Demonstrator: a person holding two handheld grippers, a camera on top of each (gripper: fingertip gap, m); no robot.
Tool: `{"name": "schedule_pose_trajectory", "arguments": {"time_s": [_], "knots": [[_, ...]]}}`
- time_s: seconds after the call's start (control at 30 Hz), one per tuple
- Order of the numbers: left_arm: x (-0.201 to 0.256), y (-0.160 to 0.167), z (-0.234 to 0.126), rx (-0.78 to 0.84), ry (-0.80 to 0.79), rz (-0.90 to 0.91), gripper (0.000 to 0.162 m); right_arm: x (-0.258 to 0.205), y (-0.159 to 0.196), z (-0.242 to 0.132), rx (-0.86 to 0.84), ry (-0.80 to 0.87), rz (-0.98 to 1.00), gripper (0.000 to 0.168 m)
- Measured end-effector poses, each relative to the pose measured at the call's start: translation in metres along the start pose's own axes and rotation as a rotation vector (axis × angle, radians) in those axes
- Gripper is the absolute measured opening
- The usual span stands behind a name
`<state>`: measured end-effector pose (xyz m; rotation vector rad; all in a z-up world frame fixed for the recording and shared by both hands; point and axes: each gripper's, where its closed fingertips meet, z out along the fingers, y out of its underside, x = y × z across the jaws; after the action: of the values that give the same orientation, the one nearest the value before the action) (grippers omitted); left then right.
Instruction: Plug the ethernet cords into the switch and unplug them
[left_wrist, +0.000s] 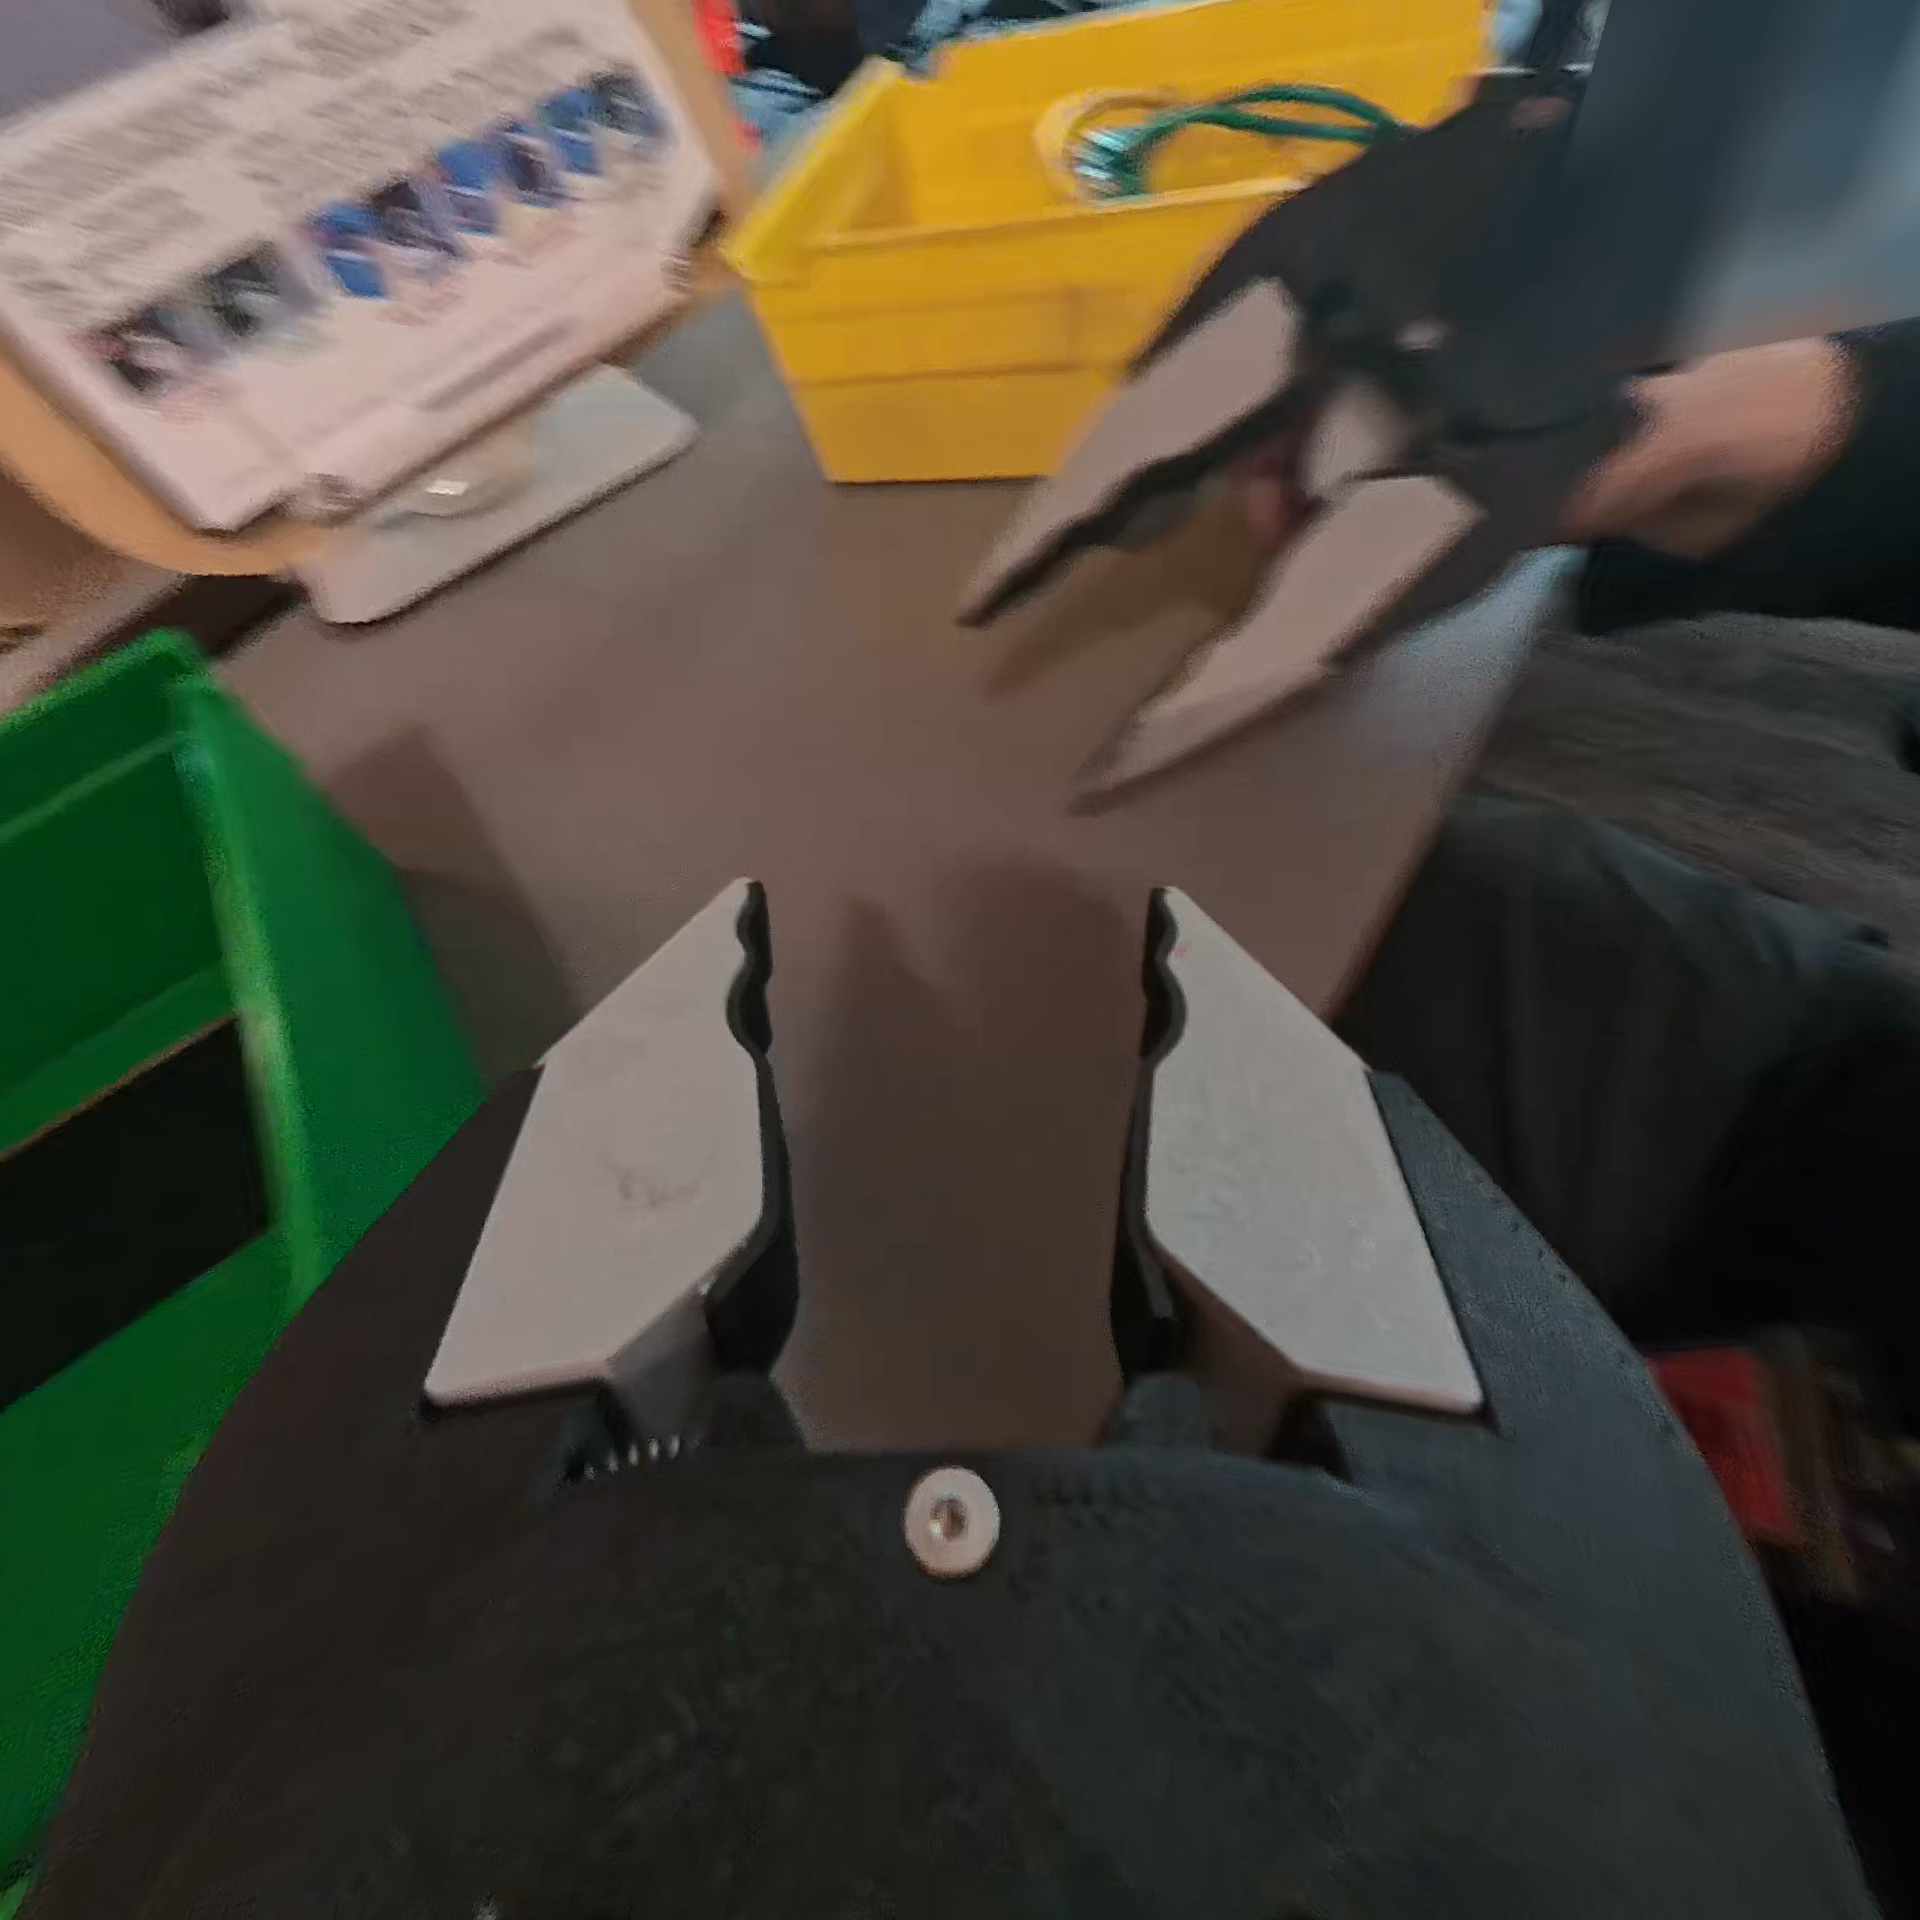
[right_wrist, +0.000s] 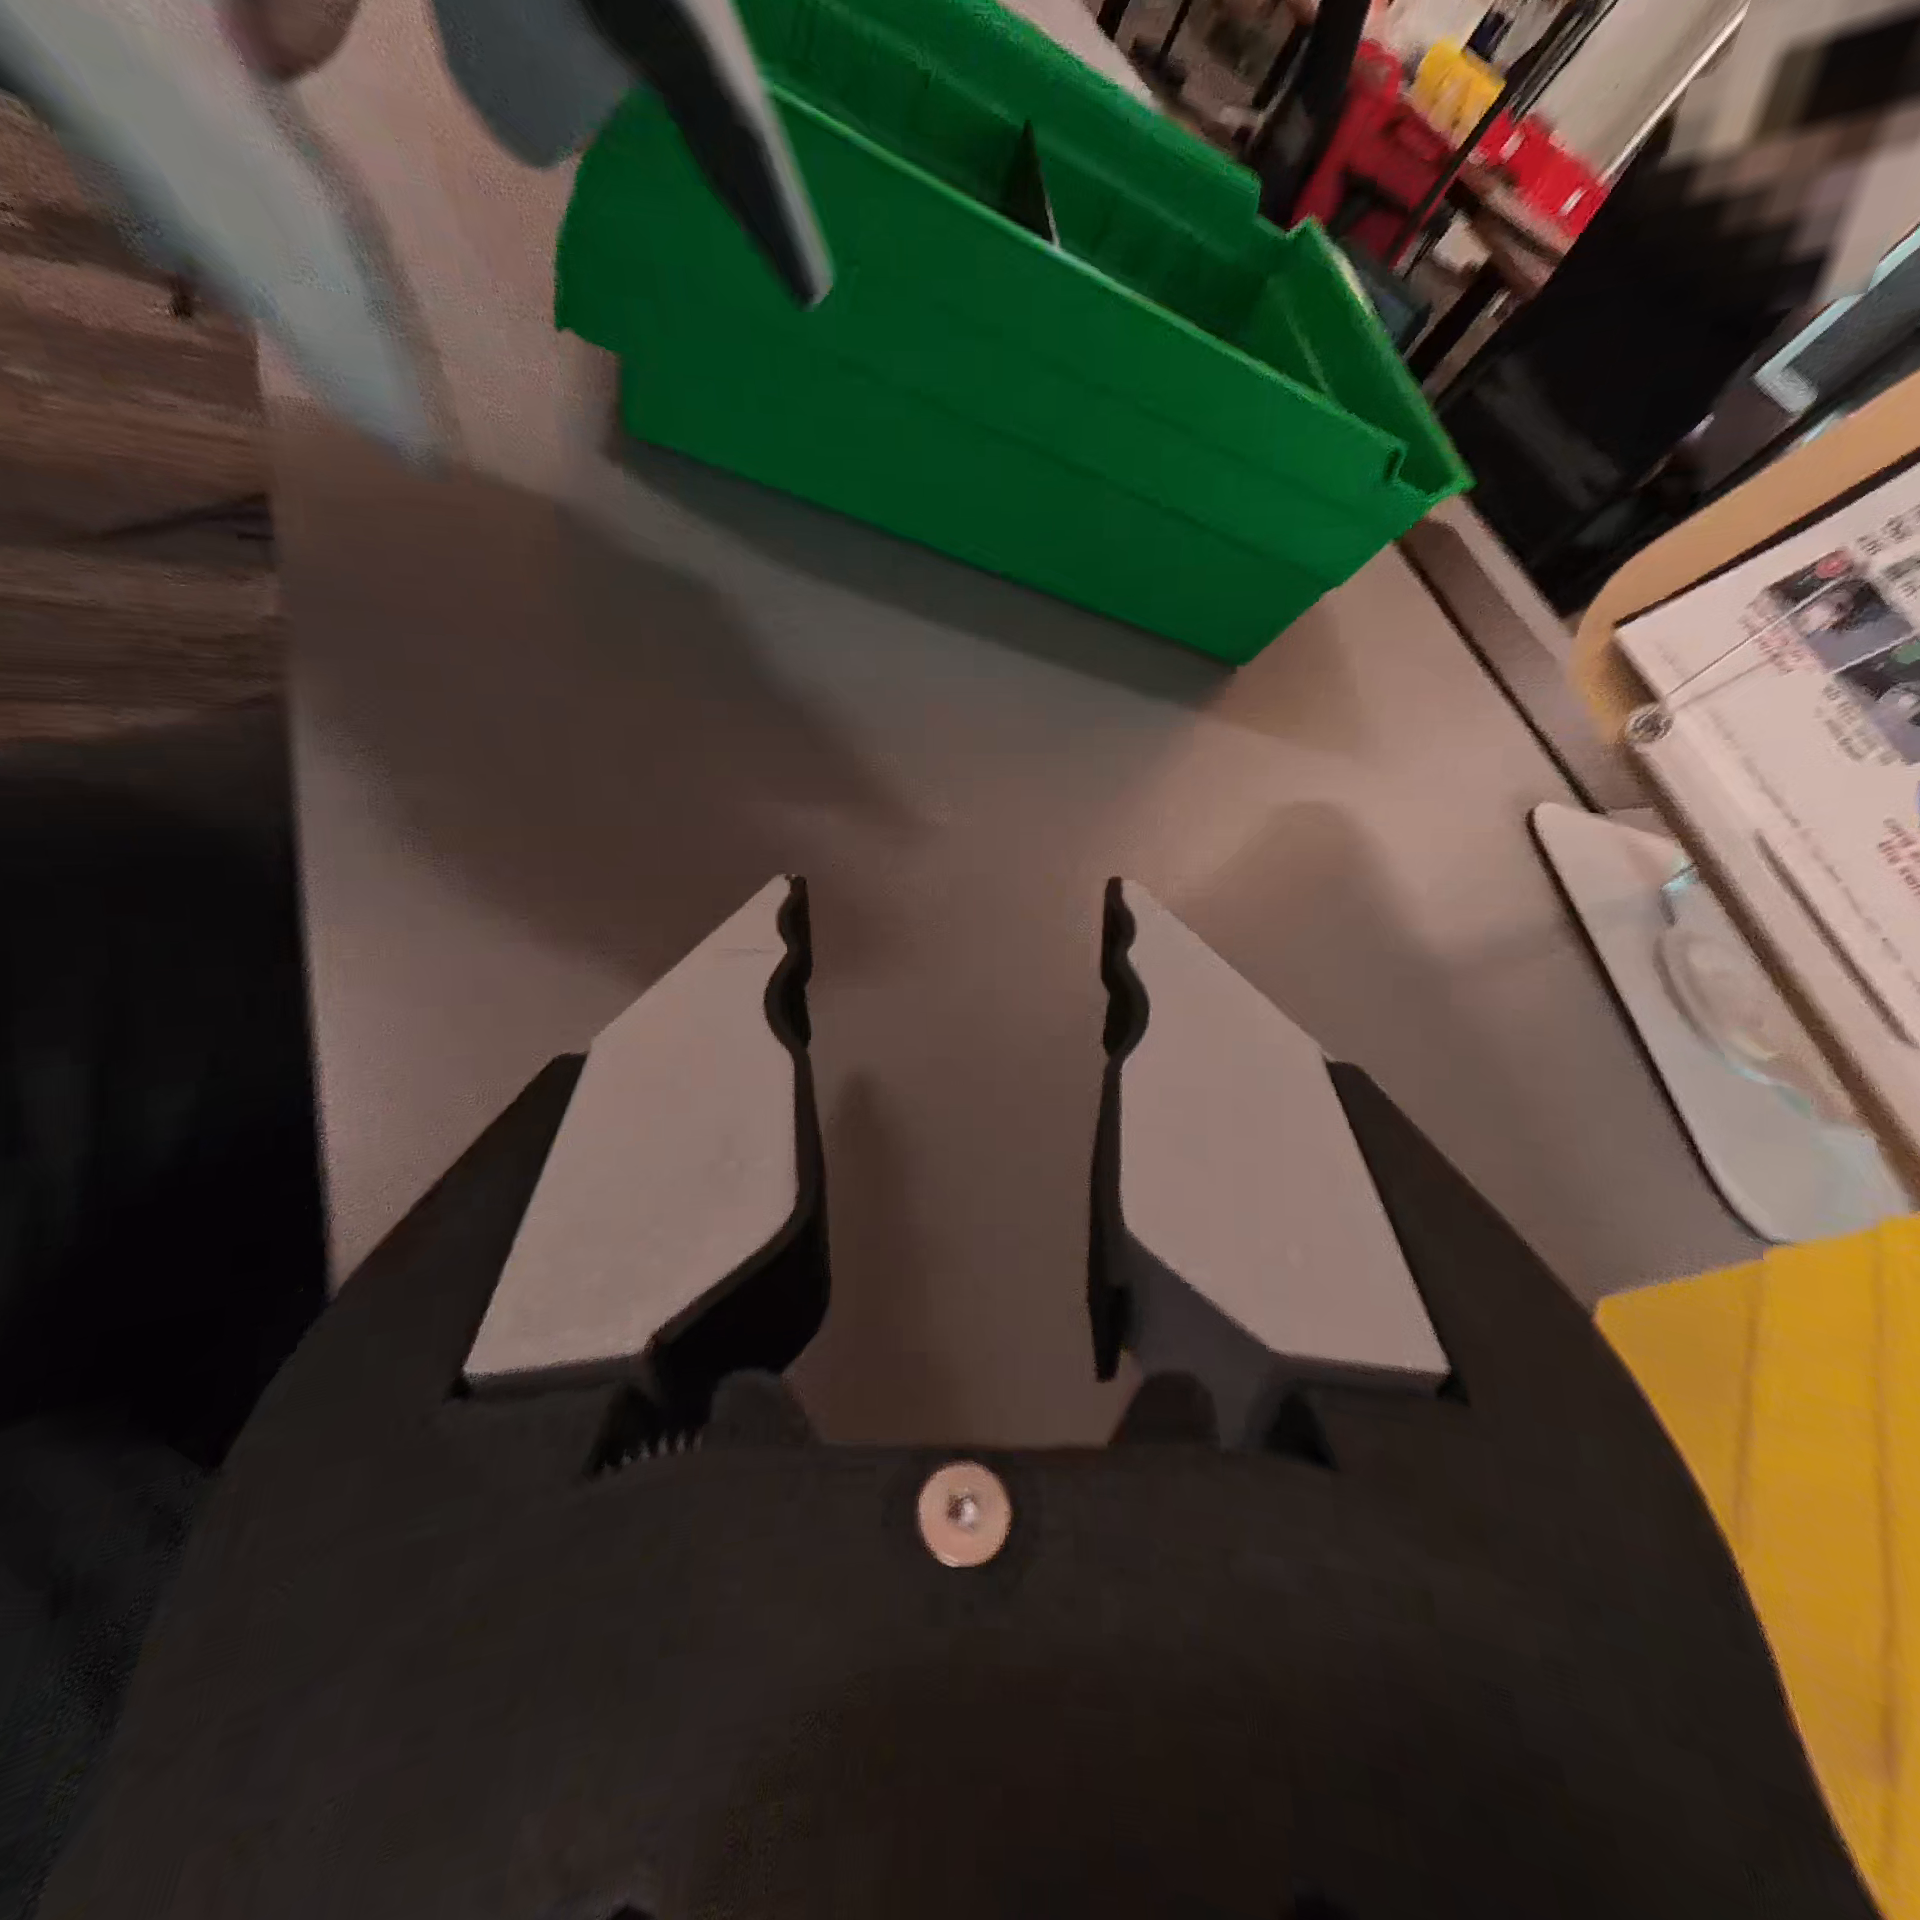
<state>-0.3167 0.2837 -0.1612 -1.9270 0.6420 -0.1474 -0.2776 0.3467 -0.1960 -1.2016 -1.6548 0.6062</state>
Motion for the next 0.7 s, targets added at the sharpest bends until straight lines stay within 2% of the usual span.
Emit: {"name": "schedule_pose_trajectory", "arguments": {"time_s": [0.13,0.17,0.27,0.33,0.47,0.57,0.63,0.7], "knots": [[0.091,0.028,0.006,0.002,0.334,0.008,0.075,0.01,0.002,0.011,0.099,0.085,-0.074,0.043],[0.115,0.038,0.008,0.019,0.398,0.0,0.073,0.012,0.0,0.009,0.106,0.11,-0.104,0.047],[0.182,0.082,0.011,-0.002,0.601,-0.151,0.073,-0.004,-0.003,0.004,0.153,0.055,-0.162,0.035],[0.214,0.109,0.014,-0.045,0.68,-0.256,0.073,-0.008,-0.004,0.002,0.157,0.05,-0.175,0.039],[0.248,0.129,0.027,-0.085,0.687,-0.302,0.066,-0.016,-0.017,-0.006,0.246,0.026,-0.157,0.04],[0.267,0.12,0.03,-0.032,0.682,-0.254,0.061,-0.034,-0.025,-0.011,0.298,-0.009,-0.233,0.025],[0.275,0.115,0.029,-0.007,0.666,-0.28,0.058,-0.042,-0.029,-0.013,0.309,-0.039,-0.224,0.032],[0.277,0.121,0.028,-0.028,0.601,-0.313,0.058,-0.064,-0.039,-0.026,0.314,-0.163,-0.099,0.045]]}}
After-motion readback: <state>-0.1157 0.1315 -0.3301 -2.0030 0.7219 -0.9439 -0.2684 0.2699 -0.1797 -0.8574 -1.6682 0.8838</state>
